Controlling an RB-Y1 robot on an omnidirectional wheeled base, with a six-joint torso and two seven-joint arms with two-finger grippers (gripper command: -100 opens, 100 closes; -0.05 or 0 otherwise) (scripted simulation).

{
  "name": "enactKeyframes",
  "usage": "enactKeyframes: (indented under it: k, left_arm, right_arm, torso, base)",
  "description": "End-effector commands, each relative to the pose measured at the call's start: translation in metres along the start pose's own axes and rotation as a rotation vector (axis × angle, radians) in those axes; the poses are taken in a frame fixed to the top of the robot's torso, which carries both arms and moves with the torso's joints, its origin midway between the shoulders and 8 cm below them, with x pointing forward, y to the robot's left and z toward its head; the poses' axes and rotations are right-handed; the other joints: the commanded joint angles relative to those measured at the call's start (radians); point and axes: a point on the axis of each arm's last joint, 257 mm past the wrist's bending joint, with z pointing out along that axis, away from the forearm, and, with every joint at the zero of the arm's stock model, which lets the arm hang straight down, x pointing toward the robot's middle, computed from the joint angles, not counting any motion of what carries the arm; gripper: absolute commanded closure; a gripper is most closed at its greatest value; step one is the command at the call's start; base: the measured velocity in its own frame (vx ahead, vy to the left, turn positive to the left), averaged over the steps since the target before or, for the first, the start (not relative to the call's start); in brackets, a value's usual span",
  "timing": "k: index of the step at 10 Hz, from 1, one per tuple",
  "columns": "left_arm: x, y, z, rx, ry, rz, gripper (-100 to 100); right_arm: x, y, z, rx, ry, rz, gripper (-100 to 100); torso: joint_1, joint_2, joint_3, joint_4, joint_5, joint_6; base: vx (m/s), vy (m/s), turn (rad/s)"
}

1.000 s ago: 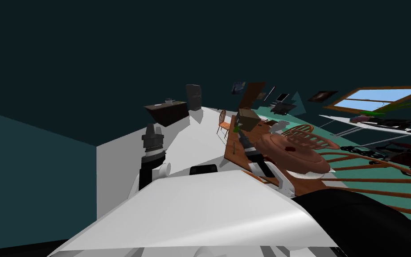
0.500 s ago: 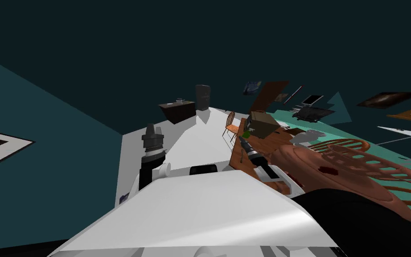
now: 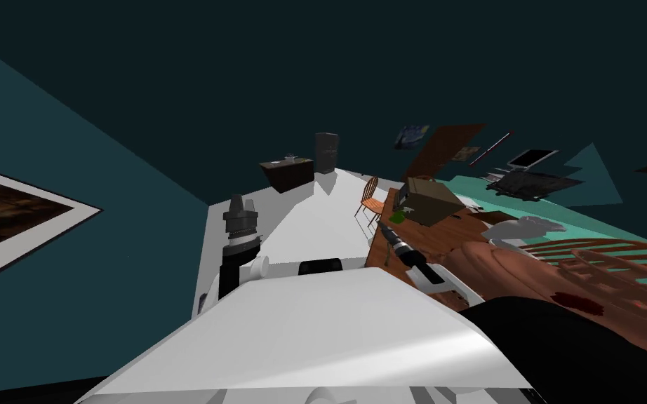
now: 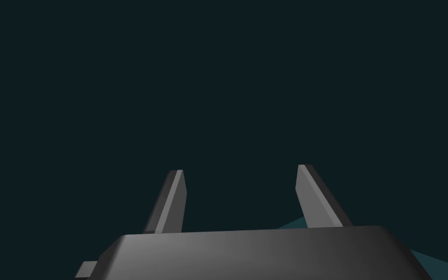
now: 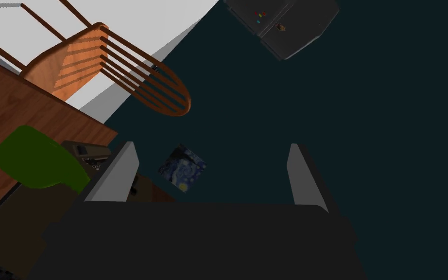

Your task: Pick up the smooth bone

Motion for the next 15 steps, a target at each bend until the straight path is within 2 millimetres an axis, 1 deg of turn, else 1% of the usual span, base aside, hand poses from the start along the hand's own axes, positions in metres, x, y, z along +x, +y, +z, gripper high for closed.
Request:
enactKeyframes:
  k: [1,2,3,5,6,7,9,10,13,15]
  left_arm:
    - [0.000,0.000,0.000,0.000,0.000,0.000,0]
    - [0.000,0.000,0.000,0.000,0.000,0.000,0]
    - [0.000,0.000,0.000,0.000,0.000,0.000,0]
    - [0.000,0.000,0.000,0.000,0.000,0.000,0]
    - [0.000,0.000,0.000,0.000,0.000,0.000,0]
    - [0.000,0.000,0.000,0.000,0.000,0.000,0]
    - [0.000,0.000,0.000,0.000,0.000,0.000,0]
    - [0.000,0.000,0.000,0.000,0.000,0.000,0]
    - [0.000,0.000,0.000,0.000,0.000,0.000,0]
    - [0.000,0.000,0.000,0.000,0.000,0.000,0]
  right_arm:
    - [0.000,-0.036,-0.007,0.096,0.028,-0.024,-100]
    - [0.001,-0.063,-0.016,0.171,0.051,-0.042,-100]
    - [0.001,-0.064,-0.017,0.175,0.053,-0.046,-100]
    - [0.001,-0.116,-0.040,0.318,0.101,-0.087,-100]
    - [0.001,-0.119,-0.041,0.329,0.101,-0.089,-100]
    - [0.000,-0.143,-0.055,0.402,0.125,-0.109,-100]
    - [0.002,-0.187,-0.086,0.533,0.174,-0.141,-100]
    - [0.002,-0.188,-0.087,0.539,0.173,-0.141,-100]
    - [0.014,-0.242,-0.141,0.717,0.253,-0.164,-100]
    - [0.030,-0.270,-0.179,0.818,0.310,-0.163,-100]
  torso:
    - [0.000,0.000,0.000,0.000,0.000,0.000]
    - [0.000,0.000,0.000,0.000,0.000,-0.001]
    - [-0.001,-0.001,-0.001,0.000,0.000,-0.001]
    - [0.000,-0.001,0.000,0.000,0.000,0.000]
    - [-0.001,-0.001,0.000,0.000,0.000,0.000]
    - [-0.001,0.000,0.000,0.000,0.000,0.000]
    - [-0.001,0.000,0.000,0.000,0.000,0.000]
    - [-0.003,-0.001,-0.001,0.000,-0.001,0.000]
    - [-0.002,0.000,0.000,0.000,0.000,0.000]
    - [-0.003,0.000,0.000,0.000,-0.001,0.000]
  base:
    - [0.040,-0.017,0.203]
    - [0.058,-0.014,0.381]
    - [0.042,-0.022,0.115]
    - [0.044,-0.015,0.237]
    - [0.035,-0.028,0.094]
    - [0.036,-0.021,0.169]
    - [0.049,-0.043,0.236]
    - [0.036,-0.044,0.077]
    - [0.029,-0.049,0.121]
    - [0.033,-0.064,0.104]
